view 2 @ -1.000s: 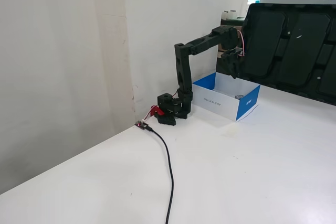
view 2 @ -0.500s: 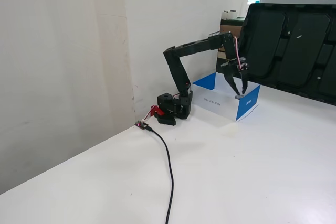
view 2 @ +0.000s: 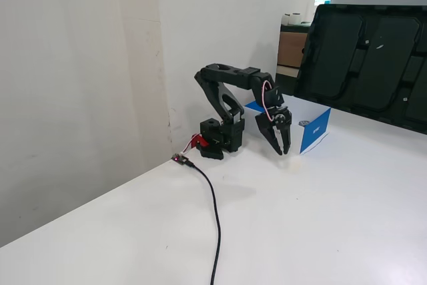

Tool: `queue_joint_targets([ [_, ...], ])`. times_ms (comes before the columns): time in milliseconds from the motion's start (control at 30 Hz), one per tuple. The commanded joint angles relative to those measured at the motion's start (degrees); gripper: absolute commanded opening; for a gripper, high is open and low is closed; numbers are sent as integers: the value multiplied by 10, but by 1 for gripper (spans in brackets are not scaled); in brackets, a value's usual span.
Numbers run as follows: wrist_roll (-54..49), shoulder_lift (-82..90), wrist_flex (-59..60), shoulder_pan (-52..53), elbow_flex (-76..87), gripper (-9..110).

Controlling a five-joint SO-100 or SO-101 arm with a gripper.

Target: Pick the gray block and keep it in the box.

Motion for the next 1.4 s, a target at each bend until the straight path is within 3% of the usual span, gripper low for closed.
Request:
queue_joint_targets([
  [0,7,80,-68,13,83,0],
  [567,12,299,-102,5,277,0],
  [1000,10,487,-23,17,338,0],
  [1133,8,622,47,17,361,0],
  [1367,12,634,56,25,364,0],
])
